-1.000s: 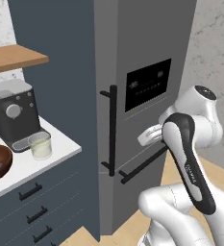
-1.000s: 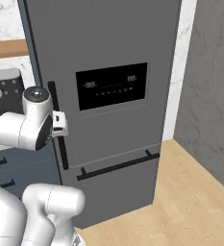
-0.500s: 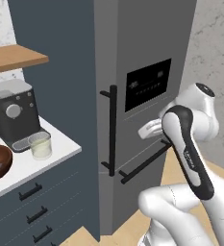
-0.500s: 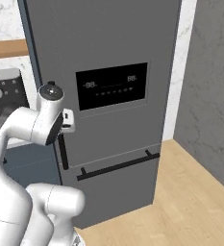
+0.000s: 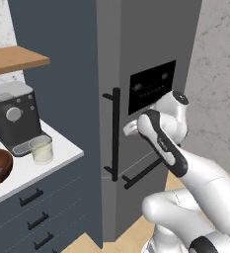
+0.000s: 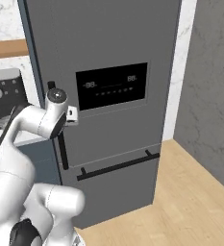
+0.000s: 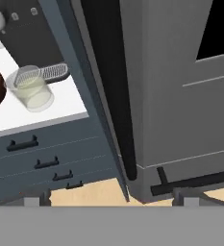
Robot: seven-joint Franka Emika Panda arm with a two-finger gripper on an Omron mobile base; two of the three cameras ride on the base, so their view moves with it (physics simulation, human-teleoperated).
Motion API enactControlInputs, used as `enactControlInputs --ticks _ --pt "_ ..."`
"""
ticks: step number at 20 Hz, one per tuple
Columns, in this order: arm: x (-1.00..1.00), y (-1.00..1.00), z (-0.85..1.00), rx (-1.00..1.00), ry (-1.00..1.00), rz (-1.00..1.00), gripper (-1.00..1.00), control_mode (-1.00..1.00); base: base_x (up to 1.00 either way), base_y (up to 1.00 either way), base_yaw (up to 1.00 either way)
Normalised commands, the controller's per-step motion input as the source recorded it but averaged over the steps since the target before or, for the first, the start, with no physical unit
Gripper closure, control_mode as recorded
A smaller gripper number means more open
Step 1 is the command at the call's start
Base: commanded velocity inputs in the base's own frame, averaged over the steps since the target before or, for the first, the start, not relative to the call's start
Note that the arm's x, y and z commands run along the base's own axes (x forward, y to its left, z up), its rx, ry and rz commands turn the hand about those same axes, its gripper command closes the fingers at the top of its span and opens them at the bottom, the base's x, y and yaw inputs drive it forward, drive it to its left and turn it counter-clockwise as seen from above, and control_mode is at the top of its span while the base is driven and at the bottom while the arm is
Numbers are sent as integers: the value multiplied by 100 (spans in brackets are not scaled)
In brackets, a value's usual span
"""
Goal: Grab a lemon wedge from the fridge and one ice cube from the ice bowl, and put them in the glass of lemonade.
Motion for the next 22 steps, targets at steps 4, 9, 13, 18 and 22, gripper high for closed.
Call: enactControlInputs --ticks 4,9,13,18,22 --pt "74 50 -16 -2 -5 -18 -100 -100 0 0 0" --pt "35 0 0 0 -9 -3 -100 -100 0 0 0" --pt "60 -13 0 0 -7 1 -100 -100 0 0 0" --pt "23 -4 0 0 0 3 -100 -100 0 0 0" --pt "4 14 -6 0 0 0 -100 -100 0 0 0"
